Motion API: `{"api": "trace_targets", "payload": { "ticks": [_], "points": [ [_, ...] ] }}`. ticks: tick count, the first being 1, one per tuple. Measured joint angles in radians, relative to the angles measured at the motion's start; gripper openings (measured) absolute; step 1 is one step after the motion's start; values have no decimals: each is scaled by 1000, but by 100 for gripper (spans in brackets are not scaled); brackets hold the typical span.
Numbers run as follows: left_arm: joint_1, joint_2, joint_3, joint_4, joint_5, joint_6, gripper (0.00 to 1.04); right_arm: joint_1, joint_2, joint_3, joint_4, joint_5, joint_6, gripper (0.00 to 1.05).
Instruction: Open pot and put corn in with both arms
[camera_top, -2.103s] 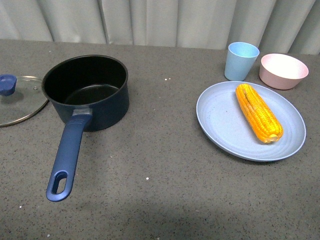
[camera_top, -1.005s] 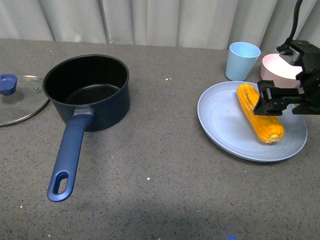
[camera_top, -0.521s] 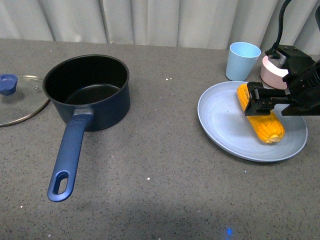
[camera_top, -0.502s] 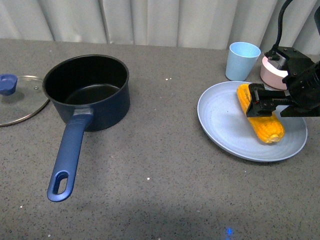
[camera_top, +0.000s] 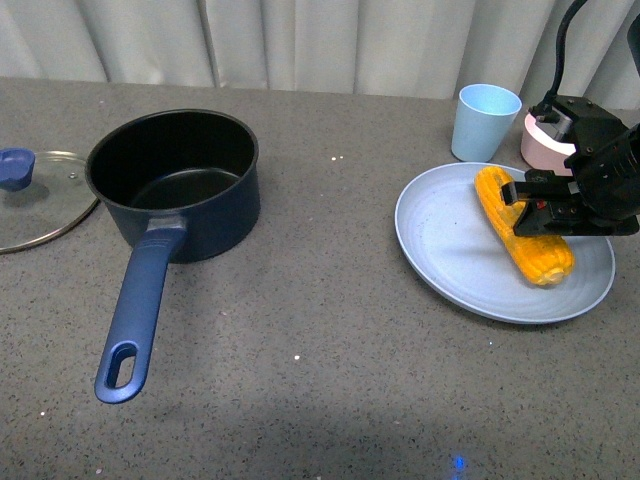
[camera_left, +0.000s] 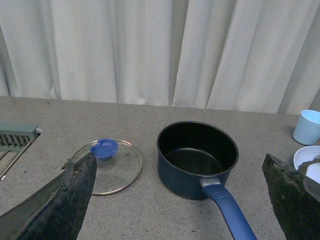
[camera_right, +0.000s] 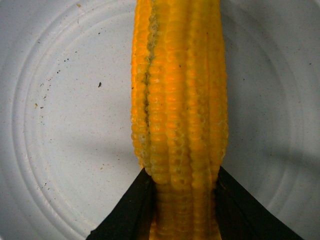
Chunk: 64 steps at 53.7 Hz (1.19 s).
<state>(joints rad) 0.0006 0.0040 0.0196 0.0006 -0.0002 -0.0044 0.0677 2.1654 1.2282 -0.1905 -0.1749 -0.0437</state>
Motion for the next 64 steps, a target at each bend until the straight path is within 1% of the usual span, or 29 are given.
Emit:
{"api": "trace_targets", "payload": {
  "ticks": [5,11,14,20,23,26,29,34,40,44,48,56,64],
  "points": [
    [0,0,0,0,0,0,98,-3,-15,-4,0,-14,1,21],
    [0,0,0,0,0,0,98,-6,-57,-21,5,-53,8,16],
    [0,0,0,0,0,0,98,-6,-100,-35,13,-90,11,14],
    [0,0,0,0,0,0,98,6,-177,-40,20,-217,36,11],
    [0,0,0,0,0,0,98,32,-204,-29,35,-313,84,11],
    [0,0,0,0,0,0,98,83,-205,-2,69,-419,168,11],
    [0,0,0,0,0,0,98,137,-191,31,113,-492,250,11],
    [0,0,0,0,0,0,98,205,-160,85,174,-554,375,11],
    [0,0,0,0,0,0,98,290,-100,178,210,-618,506,10],
    [0,0,0,0,0,0,98,332,-32,259,217,-638,583,10],
    [0,0,0,0,0,0,98,356,32,328,212,-643,634,10],
    [0,0,0,0,0,0,98,384,127,441,179,-647,687,10],
    [0,0,0,0,0,0,98,404,180,502,132,-647,696,9]
  ]
}}
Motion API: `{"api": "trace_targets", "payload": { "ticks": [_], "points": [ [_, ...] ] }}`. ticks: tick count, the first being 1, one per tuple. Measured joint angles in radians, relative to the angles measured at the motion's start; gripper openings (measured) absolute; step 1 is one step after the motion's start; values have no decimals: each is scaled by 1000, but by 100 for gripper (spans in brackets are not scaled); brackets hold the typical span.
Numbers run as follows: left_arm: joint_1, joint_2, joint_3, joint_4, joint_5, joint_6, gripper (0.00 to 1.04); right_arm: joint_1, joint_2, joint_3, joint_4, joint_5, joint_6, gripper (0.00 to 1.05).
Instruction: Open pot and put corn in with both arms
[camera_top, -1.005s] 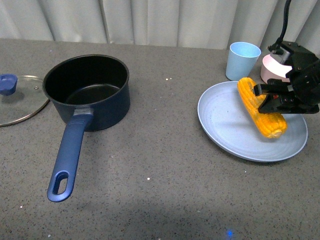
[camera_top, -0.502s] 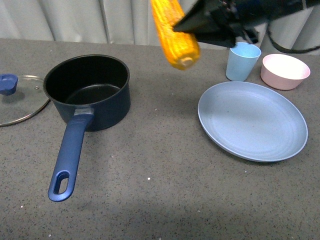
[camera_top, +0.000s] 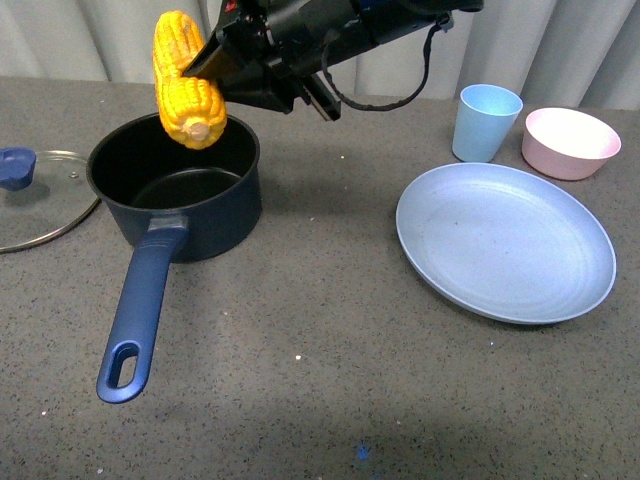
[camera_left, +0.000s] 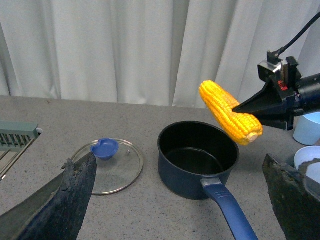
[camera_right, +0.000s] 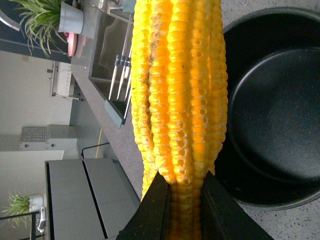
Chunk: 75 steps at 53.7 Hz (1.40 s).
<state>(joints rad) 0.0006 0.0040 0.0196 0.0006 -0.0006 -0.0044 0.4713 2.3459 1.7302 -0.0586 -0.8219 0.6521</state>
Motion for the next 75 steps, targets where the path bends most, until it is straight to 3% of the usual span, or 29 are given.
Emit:
{"api": "trace_targets", "payload": {
  "ticks": [16,23,39,41,49,56,63,64,67,75],
  "points": [
    [0,0,0,0,0,0,98,33,100,107,-72,2,2,9],
    [0,0,0,0,0,0,98,34,108,130,-78,1,6,43],
    [0,0,0,0,0,0,98,24,108,133,-73,6,5,93],
    [0,0,0,0,0,0,98,23,108,132,-69,8,7,97],
    [0,0,0,0,0,0,98,13,91,92,-34,26,6,95],
    [0,0,0,0,0,0,98,-16,22,-13,44,114,23,96],
    [0,0,0,0,0,0,98,-58,-103,-149,106,272,-18,96],
    [0,0,0,0,0,0,98,-64,-127,-175,112,307,-36,96],
    [0,0,0,0,0,0,98,-87,-218,-284,169,547,-157,96],
    [0,0,0,0,0,0,98,-131,-366,-504,339,882,-384,96]
  ]
}}
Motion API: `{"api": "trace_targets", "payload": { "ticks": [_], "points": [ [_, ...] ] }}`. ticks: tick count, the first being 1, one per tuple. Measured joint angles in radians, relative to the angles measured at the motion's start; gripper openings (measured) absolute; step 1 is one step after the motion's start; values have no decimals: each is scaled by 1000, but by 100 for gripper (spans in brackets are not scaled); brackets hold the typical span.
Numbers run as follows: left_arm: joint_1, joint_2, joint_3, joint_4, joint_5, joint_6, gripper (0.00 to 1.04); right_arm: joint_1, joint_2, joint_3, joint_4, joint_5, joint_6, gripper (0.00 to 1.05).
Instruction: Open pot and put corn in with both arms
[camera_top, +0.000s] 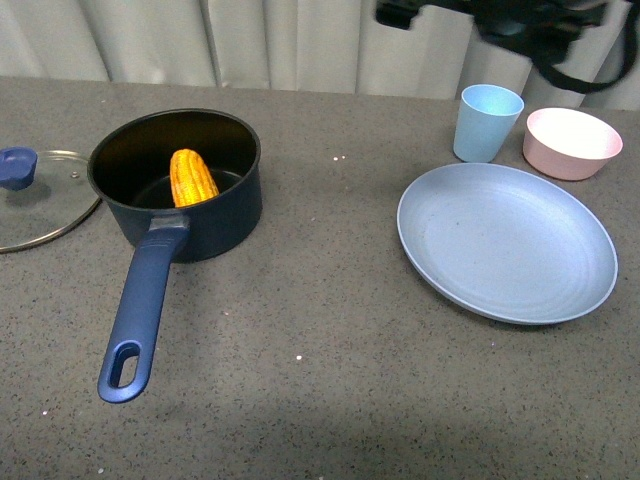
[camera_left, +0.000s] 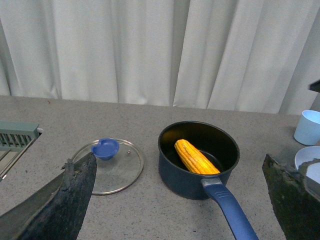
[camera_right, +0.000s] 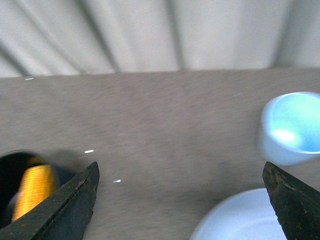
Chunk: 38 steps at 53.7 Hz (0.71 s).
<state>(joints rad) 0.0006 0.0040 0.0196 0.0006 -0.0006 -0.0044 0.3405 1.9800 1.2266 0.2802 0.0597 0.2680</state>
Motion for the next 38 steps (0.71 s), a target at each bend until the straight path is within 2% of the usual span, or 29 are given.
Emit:
{"api": "trace_targets", "payload": {
  "ticks": [2,8,22,38],
  "points": [
    [0,0,0,0,0,0,98,-15,-43,-74,59,77,-56,96],
    [0,0,0,0,0,0,98,-53,-148,-259,189,193,-131,96],
    [0,0,0,0,0,0,98,-134,-367,-652,349,298,-157,96],
    [0,0,0,0,0,0,98,-203,-605,-911,353,350,-114,96]
  ]
}}
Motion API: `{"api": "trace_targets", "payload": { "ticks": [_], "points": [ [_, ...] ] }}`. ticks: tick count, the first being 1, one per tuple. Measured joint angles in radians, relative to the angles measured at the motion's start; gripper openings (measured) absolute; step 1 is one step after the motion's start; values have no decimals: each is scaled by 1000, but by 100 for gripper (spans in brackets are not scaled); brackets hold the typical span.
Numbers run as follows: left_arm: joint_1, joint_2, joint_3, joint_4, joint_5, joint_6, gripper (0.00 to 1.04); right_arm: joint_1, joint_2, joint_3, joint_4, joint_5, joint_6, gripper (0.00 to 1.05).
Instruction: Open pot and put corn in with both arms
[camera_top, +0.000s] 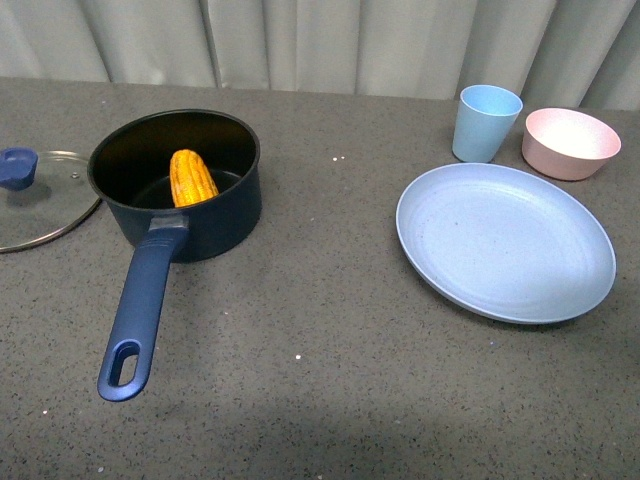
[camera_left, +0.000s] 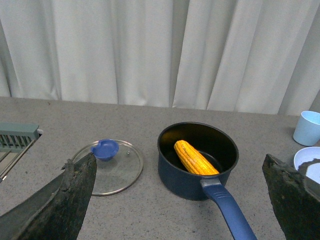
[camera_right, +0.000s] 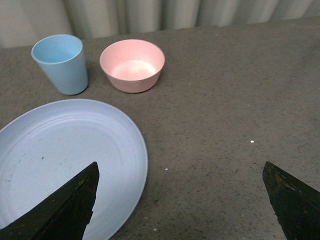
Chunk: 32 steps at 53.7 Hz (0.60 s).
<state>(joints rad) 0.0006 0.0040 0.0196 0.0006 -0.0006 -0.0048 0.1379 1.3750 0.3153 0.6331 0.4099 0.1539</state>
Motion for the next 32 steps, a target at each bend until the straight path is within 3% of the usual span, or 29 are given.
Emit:
{"api": "trace_targets", "payload": {
  "ticks": [2,6,10,12,20,24,29,32],
  "points": [
    [0,0,0,0,0,0,98,-2,1,-3,10,-16,-3,95],
    [0,0,0,0,0,0,98,-36,88,-87,351,-224,-71,83],
    [0,-1,0,0,0,0,98,-52,93,-168,583,-320,-114,68],
    [0,0,0,0,0,0,98,-56,57,-181,617,-333,-127,61],
    [0,-1,0,0,0,0,98,-127,-129,-246,518,-402,-148,27],
    [0,-1,0,0,0,0,98,-134,-188,-259,472,-401,-148,16],
    [0,-1,0,0,0,0,98,-135,-344,-261,310,-405,-153,1],
    [0,-1,0,0,0,0,98,-135,-416,-265,259,-405,-152,1]
  ]
}}
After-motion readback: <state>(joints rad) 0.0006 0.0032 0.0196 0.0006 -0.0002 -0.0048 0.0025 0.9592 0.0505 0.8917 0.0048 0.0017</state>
